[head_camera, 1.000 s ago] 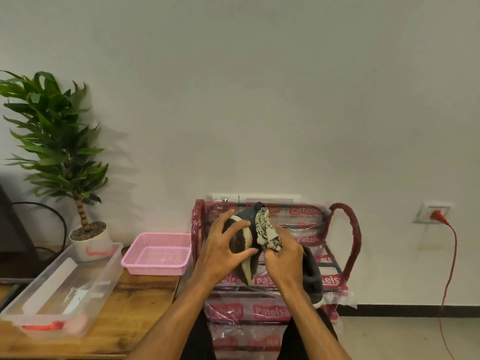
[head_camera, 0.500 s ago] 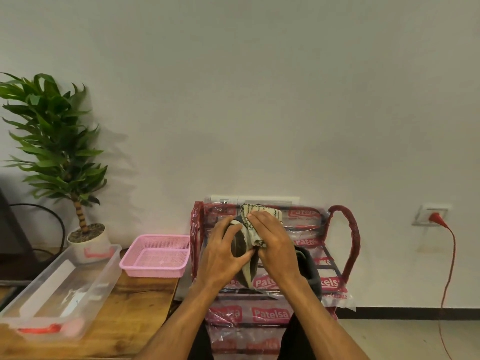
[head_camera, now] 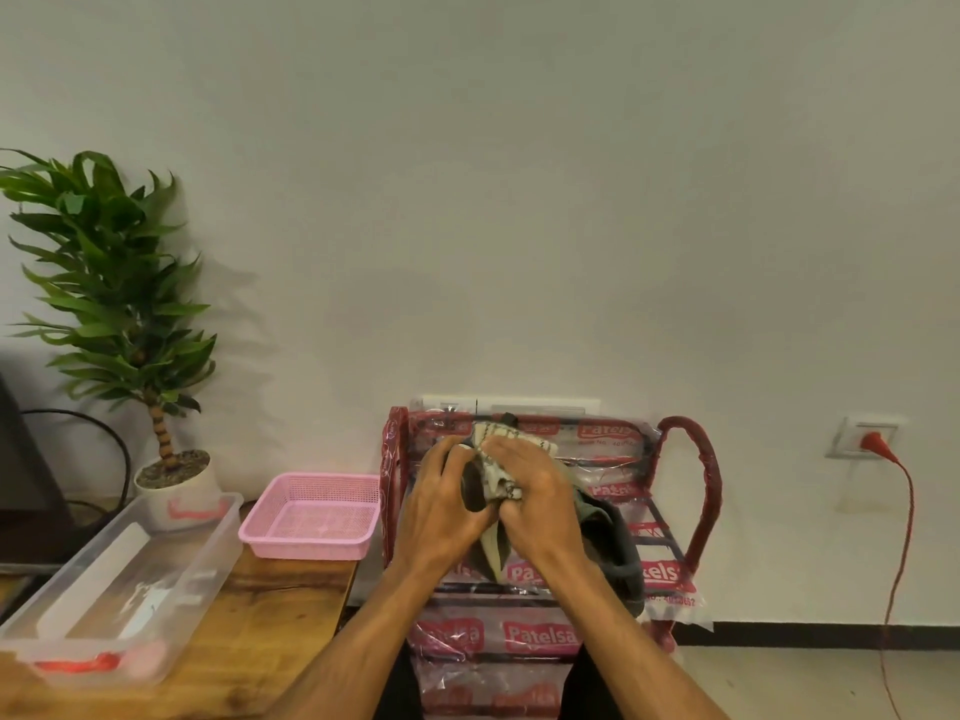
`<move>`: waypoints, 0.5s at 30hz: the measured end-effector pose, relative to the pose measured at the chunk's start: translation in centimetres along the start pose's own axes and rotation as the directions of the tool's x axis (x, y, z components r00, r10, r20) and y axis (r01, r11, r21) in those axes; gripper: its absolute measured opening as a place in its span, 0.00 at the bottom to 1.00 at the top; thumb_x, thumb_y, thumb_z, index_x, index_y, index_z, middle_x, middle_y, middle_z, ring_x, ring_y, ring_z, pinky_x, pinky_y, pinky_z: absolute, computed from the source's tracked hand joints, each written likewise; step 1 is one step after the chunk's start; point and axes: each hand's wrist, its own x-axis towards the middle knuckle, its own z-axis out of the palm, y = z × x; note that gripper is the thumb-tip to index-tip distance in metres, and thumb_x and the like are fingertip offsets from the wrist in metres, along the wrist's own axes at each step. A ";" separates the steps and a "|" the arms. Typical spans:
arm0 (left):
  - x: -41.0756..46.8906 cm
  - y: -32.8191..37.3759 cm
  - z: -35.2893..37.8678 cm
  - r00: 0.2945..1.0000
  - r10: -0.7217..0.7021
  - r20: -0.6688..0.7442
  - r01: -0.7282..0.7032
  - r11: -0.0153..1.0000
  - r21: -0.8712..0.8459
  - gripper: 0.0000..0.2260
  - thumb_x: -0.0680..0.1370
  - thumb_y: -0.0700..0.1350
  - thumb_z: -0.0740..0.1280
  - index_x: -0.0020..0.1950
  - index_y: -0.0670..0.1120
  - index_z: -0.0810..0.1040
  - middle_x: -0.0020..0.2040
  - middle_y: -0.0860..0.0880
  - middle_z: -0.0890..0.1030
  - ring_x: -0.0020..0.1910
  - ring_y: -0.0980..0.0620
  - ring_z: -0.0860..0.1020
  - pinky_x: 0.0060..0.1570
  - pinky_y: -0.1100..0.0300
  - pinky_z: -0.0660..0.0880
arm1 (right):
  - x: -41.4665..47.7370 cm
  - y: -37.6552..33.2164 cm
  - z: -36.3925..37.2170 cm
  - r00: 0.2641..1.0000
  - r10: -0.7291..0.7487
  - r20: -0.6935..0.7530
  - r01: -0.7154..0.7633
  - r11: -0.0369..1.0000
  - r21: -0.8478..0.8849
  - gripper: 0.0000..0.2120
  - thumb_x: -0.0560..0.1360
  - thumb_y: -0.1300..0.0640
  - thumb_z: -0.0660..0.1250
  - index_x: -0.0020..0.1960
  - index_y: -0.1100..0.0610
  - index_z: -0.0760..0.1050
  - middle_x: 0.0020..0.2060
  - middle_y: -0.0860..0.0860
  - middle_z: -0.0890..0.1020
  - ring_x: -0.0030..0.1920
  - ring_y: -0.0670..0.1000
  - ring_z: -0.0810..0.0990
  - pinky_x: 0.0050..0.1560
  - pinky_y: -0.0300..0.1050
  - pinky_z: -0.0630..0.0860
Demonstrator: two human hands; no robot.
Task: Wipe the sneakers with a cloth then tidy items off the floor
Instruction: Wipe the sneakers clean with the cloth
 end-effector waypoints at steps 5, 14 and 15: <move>-0.8 -0.1 0.1 0.999 0.001 -0.042 0.000 1.000 0.022 0.26 0.66 0.51 0.78 0.59 0.49 0.71 0.65 0.49 0.71 0.62 0.52 0.71 0.58 0.58 0.74 | -0.3 2.3 -0.4 0.995 -0.088 0.037 0.090 0.994 -0.062 0.33 0.65 0.75 0.69 0.67 0.55 0.76 0.64 0.50 0.78 0.66 0.48 0.73 0.69 0.40 0.67; -0.7 -0.7 -0.1 0.999 -0.042 -0.025 0.041 0.999 -0.009 0.28 0.66 0.51 0.79 0.60 0.51 0.68 0.66 0.51 0.69 0.63 0.53 0.71 0.61 0.59 0.73 | 1.6 3.2 -1.8 0.961 0.227 -0.156 -0.212 0.972 0.106 0.28 0.73 0.68 0.68 0.69 0.49 0.73 0.63 0.47 0.79 0.63 0.47 0.76 0.63 0.47 0.76; -0.6 -0.7 0.0 0.999 -0.045 -0.028 0.044 0.999 -0.007 0.28 0.66 0.51 0.79 0.60 0.50 0.69 0.65 0.51 0.70 0.63 0.53 0.71 0.61 0.60 0.73 | 1.5 2.9 -1.7 0.970 0.196 -0.146 -0.183 0.978 0.098 0.29 0.72 0.69 0.68 0.69 0.50 0.73 0.63 0.47 0.78 0.64 0.47 0.75 0.64 0.47 0.75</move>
